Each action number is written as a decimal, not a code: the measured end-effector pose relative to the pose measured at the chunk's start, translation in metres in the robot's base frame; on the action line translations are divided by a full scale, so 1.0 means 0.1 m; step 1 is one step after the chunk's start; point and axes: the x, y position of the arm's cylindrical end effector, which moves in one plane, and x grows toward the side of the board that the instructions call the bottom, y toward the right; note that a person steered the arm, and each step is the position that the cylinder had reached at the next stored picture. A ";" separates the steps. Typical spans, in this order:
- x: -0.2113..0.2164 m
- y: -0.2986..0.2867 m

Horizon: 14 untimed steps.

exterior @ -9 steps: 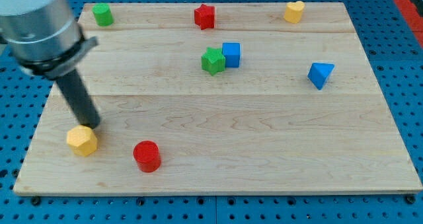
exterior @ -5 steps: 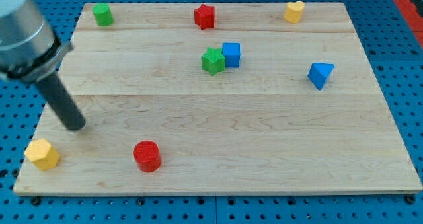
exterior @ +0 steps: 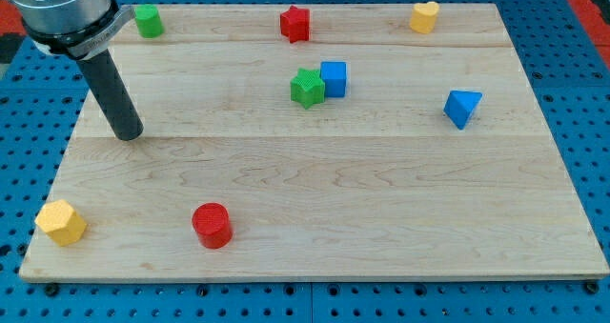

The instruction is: Push the blue cube towards center

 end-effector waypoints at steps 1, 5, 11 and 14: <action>0.00 0.02; -0.67 0.68; -0.97 0.96; -1.29 2.16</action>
